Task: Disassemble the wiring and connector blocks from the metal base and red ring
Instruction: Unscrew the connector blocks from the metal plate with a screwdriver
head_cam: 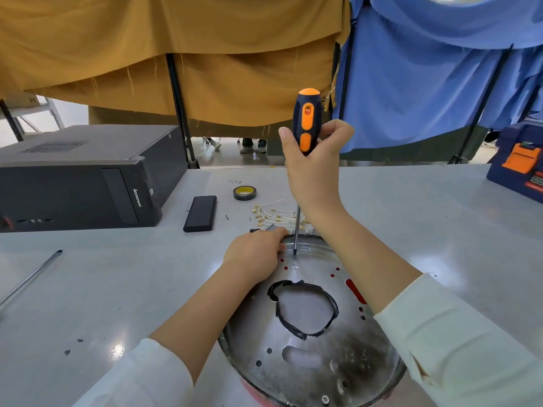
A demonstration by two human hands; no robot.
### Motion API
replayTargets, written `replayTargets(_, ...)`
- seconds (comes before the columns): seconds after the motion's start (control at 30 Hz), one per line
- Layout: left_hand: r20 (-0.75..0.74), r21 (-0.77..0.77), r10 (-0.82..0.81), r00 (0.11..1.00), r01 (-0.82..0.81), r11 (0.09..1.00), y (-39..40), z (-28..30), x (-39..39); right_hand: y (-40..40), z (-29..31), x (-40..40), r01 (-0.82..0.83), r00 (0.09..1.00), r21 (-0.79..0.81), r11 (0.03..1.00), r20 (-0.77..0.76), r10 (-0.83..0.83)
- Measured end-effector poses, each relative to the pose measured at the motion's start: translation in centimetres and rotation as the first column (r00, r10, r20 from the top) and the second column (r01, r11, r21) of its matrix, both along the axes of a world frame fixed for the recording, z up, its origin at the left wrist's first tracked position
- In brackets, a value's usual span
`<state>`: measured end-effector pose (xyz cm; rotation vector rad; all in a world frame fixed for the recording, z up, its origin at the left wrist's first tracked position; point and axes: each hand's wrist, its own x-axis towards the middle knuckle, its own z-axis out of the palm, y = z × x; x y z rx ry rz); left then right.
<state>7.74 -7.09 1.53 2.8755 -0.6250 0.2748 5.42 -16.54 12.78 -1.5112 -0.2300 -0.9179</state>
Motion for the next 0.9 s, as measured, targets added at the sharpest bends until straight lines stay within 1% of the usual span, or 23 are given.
replayTargets(0.07,-0.001,-0.007,0.002,1.0,-0.002,1.0,0.0,0.0,0.0,0.4,-0.4,0.0,0.079,0.995,0.038,0.996,0.055,-0.081)
replayTargets(0.1,-0.005,-0.007,-0.001,1.0,0.001,1.0,0.1,0.0,0.0,0.4,-0.6,0.1,0.09,0.994,0.057,0.994,0.062,-0.093)
replayTargets(0.23,-0.018,-0.008,-0.008,1.0,0.008,1.0,0.1,0.1,0.0,0.4,-0.9,0.3,0.009,0.999,0.063,0.998,0.051,-0.012)
replayTargets(0.37,-0.01,0.008,-0.017,1.0,0.017,1.0,0.0,0.2,0.0,0.2,-0.9,0.1,-0.037,0.999,-0.069,0.997,0.005,0.038)
replayTargets(0.4,-0.01,0.009,-0.018,1.0,0.018,1.0,0.1,0.2,0.0,0.1,-0.8,0.1,-0.049,0.999,-0.078,0.996,-0.015,0.048)
replayTargets(0.47,-0.017,0.005,-0.016,1.0,0.016,1.0,0.1,0.2,-0.1,0.0,-0.4,0.2,-0.054,0.998,-0.027,0.998,-0.043,0.053)
replayTargets(0.53,-0.022,0.006,-0.014,1.0,0.014,1.0,0.1,0.2,-0.2,0.1,-0.1,0.4,-0.014,0.998,0.0,1.0,-0.055,0.014)
replayTargets(0.6,-0.02,0.013,-0.013,1.0,0.014,1.0,0.0,0.3,-0.2,0.3,0.0,0.7,0.049,0.996,-0.016,0.999,-0.069,-0.05)
replayTargets(0.67,-0.016,0.018,-0.013,1.0,0.013,1.0,0.0,0.4,-0.3,0.3,0.3,0.8,0.076,0.993,0.002,0.997,-0.094,-0.076)
replayTargets(0.7,-0.017,0.019,-0.013,1.0,0.013,1.0,0.0,0.5,-0.3,0.2,0.5,0.8,0.036,0.994,0.028,0.999,-0.104,-0.033)
replayTargets(0.73,-0.019,0.018,-0.013,1.0,0.014,1.0,0.0,0.5,-0.3,0.1,0.7,0.8,-0.062,0.99,0.061,0.996,-0.119,0.069)
replayTargets(0.77,-0.023,0.018,-0.014,1.0,0.014,1.0,0.0,0.5,-0.4,-0.1,0.9,0.8,-0.194,0.968,0.09,0.977,-0.144,0.205)
replayTargets(0.8,-0.026,0.02,-0.013,1.0,0.014,1.0,0.0,0.5,-0.4,-0.3,1.1,0.7,-0.318,0.927,0.105,0.942,-0.175,0.332)
replayTargets(0.83,-0.029,0.023,-0.011,1.0,0.011,1.0,0.1,0.6,-0.4,-0.6,1.2,0.6,-0.408,0.884,0.106,0.907,-0.203,0.421)
replayTargets(0.87,-0.032,0.025,-0.008,0.999,0.009,1.0,0.1,0.6,-0.4,-0.9,1.2,0.5,-0.458,0.856,0.091,0.884,-0.223,0.466)
replayTargets(0.9,-0.036,0.025,-0.005,0.999,0.006,1.0,0.1,0.6,-0.4,-1.2,1.1,0.4,-0.477,0.847,0.067,0.876,-0.232,0.478)
